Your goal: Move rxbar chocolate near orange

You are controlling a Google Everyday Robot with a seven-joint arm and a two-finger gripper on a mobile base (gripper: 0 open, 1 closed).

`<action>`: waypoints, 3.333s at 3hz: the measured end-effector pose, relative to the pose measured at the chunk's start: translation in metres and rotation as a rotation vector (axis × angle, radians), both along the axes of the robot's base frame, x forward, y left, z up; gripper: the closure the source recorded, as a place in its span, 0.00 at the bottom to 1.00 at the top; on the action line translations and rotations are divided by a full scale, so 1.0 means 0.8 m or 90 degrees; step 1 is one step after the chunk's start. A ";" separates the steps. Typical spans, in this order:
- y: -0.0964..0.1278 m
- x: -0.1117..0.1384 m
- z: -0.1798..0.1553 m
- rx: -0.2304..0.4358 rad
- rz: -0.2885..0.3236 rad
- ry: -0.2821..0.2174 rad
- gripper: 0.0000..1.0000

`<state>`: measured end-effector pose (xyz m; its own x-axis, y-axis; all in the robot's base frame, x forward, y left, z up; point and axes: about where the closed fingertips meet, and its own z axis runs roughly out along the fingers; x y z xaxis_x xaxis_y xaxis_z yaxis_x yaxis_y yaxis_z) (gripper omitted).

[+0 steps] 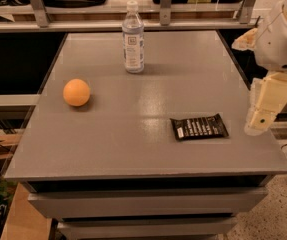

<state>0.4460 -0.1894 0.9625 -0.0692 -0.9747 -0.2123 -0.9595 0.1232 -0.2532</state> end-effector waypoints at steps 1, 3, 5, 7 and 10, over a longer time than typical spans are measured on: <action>0.034 0.008 -0.026 -0.013 0.094 0.018 0.00; 0.075 0.029 -0.094 -0.063 0.198 0.077 0.00; 0.059 0.046 -0.164 -0.117 0.173 0.114 0.00; 0.037 0.051 -0.191 -0.137 0.135 0.129 0.18; 0.033 0.053 -0.171 -0.144 0.130 0.131 0.88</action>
Offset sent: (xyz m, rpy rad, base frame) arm 0.0222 0.0702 -0.0795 -0.1175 0.1494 0.3915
